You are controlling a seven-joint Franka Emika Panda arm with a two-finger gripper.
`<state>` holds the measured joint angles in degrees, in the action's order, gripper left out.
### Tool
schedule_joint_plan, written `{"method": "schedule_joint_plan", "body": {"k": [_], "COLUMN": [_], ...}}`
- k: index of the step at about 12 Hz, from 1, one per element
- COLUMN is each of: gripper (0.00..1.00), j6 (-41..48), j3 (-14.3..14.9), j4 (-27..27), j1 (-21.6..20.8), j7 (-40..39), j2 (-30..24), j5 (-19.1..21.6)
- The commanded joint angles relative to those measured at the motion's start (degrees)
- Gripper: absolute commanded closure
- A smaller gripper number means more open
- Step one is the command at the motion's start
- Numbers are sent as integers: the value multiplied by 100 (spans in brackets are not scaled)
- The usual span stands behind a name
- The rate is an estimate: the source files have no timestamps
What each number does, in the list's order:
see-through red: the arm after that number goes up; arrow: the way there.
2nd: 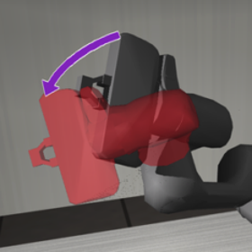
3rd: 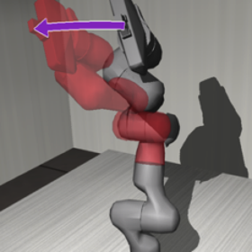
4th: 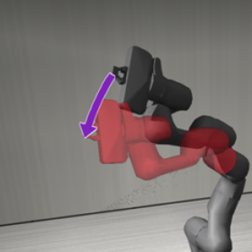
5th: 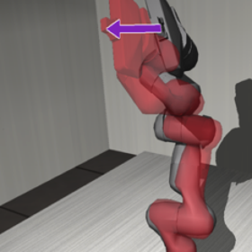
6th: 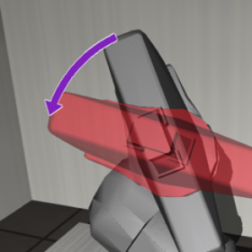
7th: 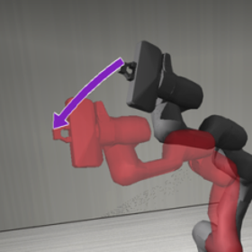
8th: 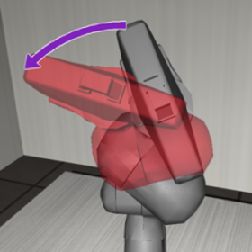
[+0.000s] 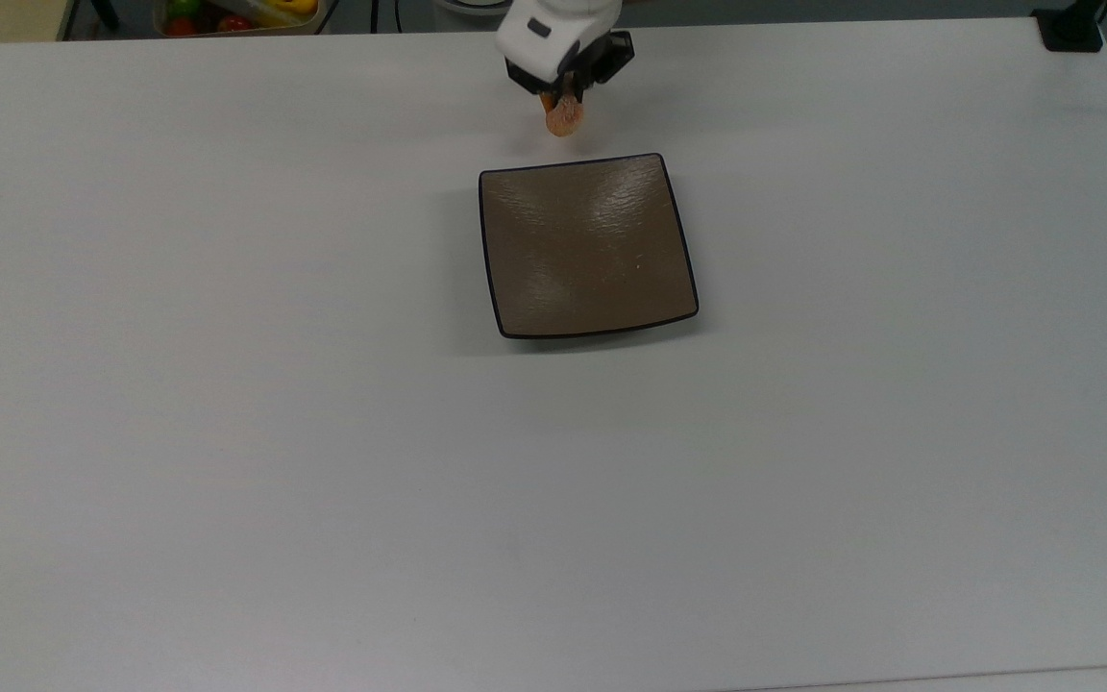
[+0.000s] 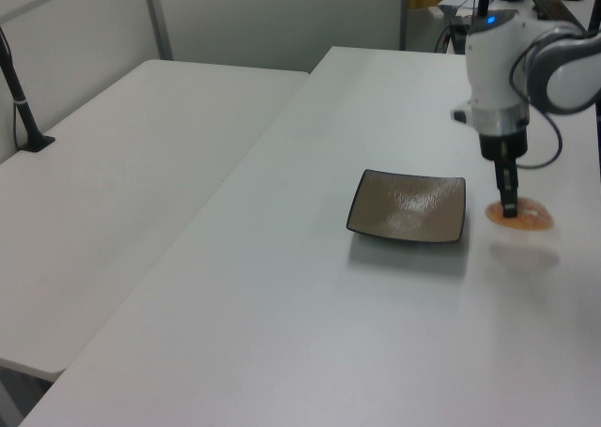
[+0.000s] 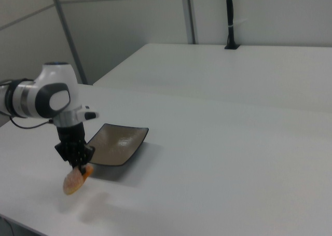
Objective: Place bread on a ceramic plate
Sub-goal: 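Lift the bread roll and carry it toward the brown plate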
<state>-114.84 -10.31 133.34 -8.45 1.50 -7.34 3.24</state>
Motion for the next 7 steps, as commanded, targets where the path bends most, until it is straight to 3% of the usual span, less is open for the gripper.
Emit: {"method": "schedule_joint_plan", "body": {"k": [1,5,7], "gripper": [78,78,77], "j6": [506,26,-187], "j3": [3,56,56], "j4": [-571,-1257,-1826], "j1": [176,370,466], "j7": [-105,-115,-36], "j2": [-197,65,608], "j5": [80,115,115]}}
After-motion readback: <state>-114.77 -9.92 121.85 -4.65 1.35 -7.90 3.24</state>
